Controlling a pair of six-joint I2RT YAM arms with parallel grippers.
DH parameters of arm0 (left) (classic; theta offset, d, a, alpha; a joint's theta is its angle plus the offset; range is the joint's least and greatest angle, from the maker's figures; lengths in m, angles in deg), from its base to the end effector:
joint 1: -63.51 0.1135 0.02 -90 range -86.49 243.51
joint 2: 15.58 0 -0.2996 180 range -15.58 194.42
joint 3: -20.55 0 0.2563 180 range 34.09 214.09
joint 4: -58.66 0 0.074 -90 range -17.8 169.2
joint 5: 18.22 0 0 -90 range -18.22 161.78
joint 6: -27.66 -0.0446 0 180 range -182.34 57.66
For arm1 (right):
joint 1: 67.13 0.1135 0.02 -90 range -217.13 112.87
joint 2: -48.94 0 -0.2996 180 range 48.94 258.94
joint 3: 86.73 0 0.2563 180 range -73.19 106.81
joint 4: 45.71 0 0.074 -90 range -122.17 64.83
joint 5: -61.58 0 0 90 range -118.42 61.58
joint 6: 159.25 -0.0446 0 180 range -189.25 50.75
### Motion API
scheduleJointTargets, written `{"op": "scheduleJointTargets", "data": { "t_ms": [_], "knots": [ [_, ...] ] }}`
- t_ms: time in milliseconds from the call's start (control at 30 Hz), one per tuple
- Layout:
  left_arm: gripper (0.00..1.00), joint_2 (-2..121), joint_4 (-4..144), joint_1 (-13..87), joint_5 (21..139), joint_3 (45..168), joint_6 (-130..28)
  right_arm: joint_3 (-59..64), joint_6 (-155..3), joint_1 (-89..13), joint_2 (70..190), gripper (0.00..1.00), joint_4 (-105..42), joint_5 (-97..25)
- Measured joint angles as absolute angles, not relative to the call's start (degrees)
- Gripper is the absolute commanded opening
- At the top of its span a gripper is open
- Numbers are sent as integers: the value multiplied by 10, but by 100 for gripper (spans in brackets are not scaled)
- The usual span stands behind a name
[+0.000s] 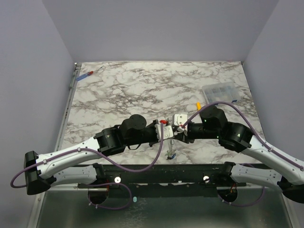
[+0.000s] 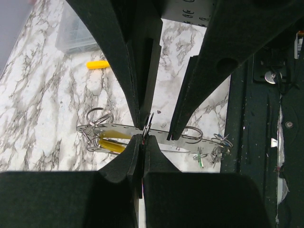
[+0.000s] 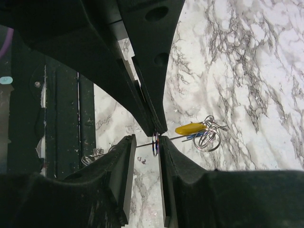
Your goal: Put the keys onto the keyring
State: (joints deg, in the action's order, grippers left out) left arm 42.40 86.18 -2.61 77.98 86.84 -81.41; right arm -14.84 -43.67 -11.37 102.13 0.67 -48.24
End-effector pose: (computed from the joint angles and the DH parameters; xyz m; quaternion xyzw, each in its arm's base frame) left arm 0.0873 -0.2091 0.3656 0.5740 0.5780 -0.2713 0.5127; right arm 0.0921 0.1622 0.3817 -0.6169 0.5813 0.2749 0.4538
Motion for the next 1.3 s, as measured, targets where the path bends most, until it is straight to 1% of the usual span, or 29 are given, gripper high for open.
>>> {"op": "scheduleJointTargets", "data": {
  "t_ms": [200, 267, 300, 333, 367, 567, 600, 633, 667, 733, 767, 867, 933, 1067, 1300],
  "knots": [
    [0, 419, 854, -26, 782, 867, -812, -160, -437, -114, 1015, 20, -15, -482],
    [0, 419, 853, -26, 784, 866, -810, -163, -437, -114, 1012, 14, -22, -480],
    [0, 418, 851, -26, 784, 866, -810, -165, -437, -114, 1010, 7, -25, -478],
    [0, 418, 851, -26, 784, 866, -810, -167, -437, -114, 1008, 2, -27, -477],
    [0, 417, 850, -26, 784, 866, -810, -169, -438, -114, 1005, 1, -30, -476],
    [0, 416, 847, -26, 784, 863, -810, -182, -438, -114, 995, 1, -43, -468],
    [2, 415, 847, -26, 784, 863, -810, -183, -438, -114, 993, 0, -45, -466],
    [9, 413, 846, -26, 784, 863, -810, -184, -438, -113, 991, 0, -47, -465],
    [18, 411, 843, -26, 784, 862, -809, -186, -438, -113, 987, 1, -52, -463],
    [33, 402, 835, -26, 788, 860, -808, -196, -439, -113, 971, 1, -71, -461],
    [38, 400, 831, -26, 790, 859, -805, -201, -440, -112, 960, 1, -79, -461],
    [47, 376, 813, -26, 797, 854, -803, -210, -442, -112, 928, 1, -99, -457],
    [48, 363, 806, -26, 800, 852, -801, -212, -445, -113, 913, 1, -110, -456],
    [48, 347, 796, -26, 805, 848, -796, -212, -452, -113, 899, 1, -128, -456],
    [41, 341, 777, -26, 811, 840, -786, -216, -463, -113, 897, 1, -132, -458]
  ]
}}
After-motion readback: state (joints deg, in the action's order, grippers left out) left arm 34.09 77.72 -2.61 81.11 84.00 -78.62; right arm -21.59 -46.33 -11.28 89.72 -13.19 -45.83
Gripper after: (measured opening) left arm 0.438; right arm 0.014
